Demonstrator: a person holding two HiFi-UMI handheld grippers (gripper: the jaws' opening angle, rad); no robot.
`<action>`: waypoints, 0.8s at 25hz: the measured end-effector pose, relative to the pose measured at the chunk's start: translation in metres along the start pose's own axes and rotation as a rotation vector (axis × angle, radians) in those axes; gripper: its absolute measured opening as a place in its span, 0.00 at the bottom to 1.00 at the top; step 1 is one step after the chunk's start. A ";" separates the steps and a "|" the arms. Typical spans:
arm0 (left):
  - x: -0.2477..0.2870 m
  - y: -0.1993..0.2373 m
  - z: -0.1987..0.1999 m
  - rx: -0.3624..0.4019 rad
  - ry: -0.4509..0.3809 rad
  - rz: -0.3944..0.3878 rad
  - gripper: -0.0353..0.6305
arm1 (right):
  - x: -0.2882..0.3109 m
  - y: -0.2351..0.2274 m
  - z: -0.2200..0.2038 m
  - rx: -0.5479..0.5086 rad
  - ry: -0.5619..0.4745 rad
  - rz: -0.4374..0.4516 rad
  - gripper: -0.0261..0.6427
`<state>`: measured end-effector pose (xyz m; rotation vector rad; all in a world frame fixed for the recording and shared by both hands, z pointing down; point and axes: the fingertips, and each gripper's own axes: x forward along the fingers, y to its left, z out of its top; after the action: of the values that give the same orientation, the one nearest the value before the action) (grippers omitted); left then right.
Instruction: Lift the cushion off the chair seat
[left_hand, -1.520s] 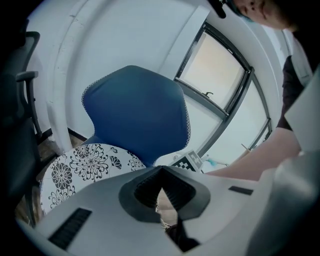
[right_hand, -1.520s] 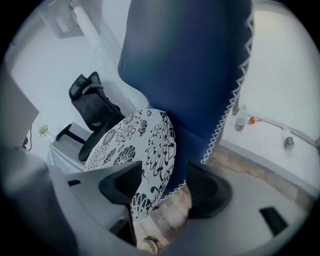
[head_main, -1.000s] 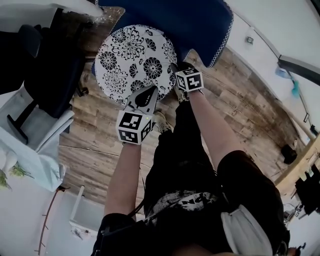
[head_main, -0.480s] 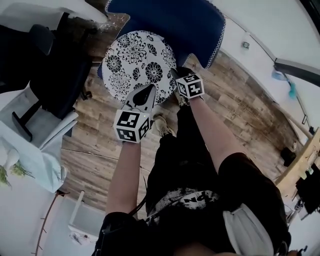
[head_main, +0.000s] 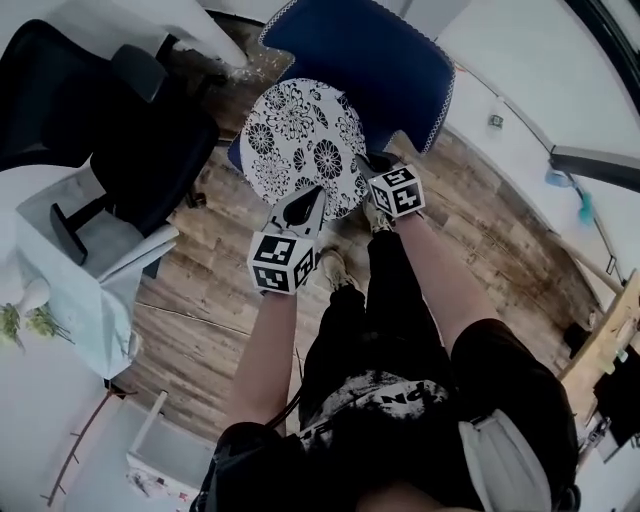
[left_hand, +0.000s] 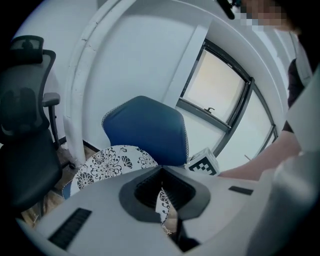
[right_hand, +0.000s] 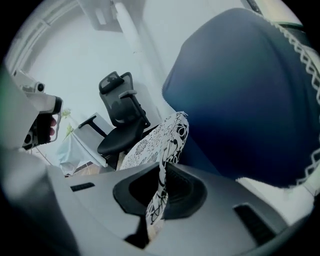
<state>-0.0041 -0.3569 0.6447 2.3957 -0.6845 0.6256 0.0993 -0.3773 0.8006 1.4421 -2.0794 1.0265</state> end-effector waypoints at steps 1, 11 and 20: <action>-0.003 0.000 0.003 0.002 -0.008 0.003 0.07 | -0.004 0.004 0.006 -0.021 -0.009 0.004 0.08; -0.051 -0.010 0.047 0.057 -0.073 0.042 0.07 | -0.055 0.053 0.051 -0.122 -0.067 0.063 0.08; -0.103 -0.015 0.068 0.064 -0.139 0.061 0.07 | -0.092 0.101 0.090 -0.210 -0.115 0.085 0.08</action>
<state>-0.0554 -0.3552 0.5316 2.5033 -0.8095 0.5167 0.0489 -0.3686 0.6452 1.3455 -2.2716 0.7441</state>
